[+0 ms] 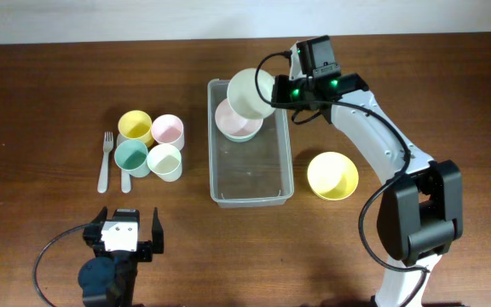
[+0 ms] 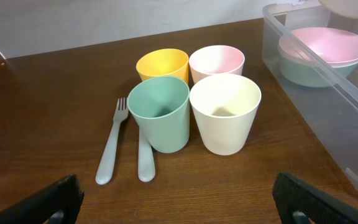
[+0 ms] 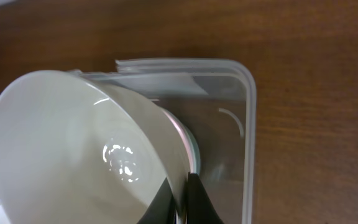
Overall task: Pack container
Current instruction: 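Carry the white bowl and stack it onto the pink bowl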
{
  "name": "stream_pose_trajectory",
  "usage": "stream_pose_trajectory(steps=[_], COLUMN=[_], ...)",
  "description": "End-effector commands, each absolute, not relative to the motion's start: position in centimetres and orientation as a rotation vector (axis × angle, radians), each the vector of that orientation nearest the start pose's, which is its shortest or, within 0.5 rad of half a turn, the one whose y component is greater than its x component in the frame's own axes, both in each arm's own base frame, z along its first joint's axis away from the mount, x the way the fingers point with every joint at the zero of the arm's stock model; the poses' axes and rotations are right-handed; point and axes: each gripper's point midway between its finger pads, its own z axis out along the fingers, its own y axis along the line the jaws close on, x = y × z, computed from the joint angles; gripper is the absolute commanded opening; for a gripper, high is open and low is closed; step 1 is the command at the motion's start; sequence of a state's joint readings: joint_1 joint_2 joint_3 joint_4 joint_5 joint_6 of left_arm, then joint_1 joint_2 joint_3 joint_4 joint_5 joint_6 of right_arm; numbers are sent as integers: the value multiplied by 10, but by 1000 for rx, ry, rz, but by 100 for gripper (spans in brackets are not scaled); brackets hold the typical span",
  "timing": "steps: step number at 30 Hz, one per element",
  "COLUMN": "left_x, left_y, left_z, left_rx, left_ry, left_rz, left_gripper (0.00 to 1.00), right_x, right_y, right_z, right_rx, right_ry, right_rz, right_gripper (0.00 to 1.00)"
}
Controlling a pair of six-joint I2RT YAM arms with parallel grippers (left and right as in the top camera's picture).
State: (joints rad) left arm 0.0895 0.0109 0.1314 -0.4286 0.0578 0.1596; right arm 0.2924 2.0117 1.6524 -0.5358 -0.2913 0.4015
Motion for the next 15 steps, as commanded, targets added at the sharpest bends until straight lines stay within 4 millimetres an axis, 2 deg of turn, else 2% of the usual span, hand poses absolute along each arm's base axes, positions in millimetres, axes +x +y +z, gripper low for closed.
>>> stream_pose_trajectory(steps=[1, 5, 10, 13, 14, 15], left_x=[226, 226, 226, 226, 226, 226], left_y=[8, 8, 8, 8, 8, 8], left_z=[130, 130, 130, 130, 130, 130], left_rx=[101, 101, 101, 101, 101, 101], left_ry=[1875, 1875, 1875, 1875, 1875, 1875], left_rz=[96, 95, 96, 96, 96, 96], left_gripper=[100, 100, 100, 100, 100, 100], right_x=[496, 497, 500, 498, 496, 494], right_y=[220, 229, 229, 234, 241, 246], right_z=[147, 143, 118, 114, 119, 124], right_rx=[3, 17, 57, 25, -50, -104], right_ry=[2505, 2504, 2547, 2553, 2536, 2522], right_rz=[741, 748, 717, 741, 780, 808], right_gripper=[4, 4, 4, 4, 17, 24])
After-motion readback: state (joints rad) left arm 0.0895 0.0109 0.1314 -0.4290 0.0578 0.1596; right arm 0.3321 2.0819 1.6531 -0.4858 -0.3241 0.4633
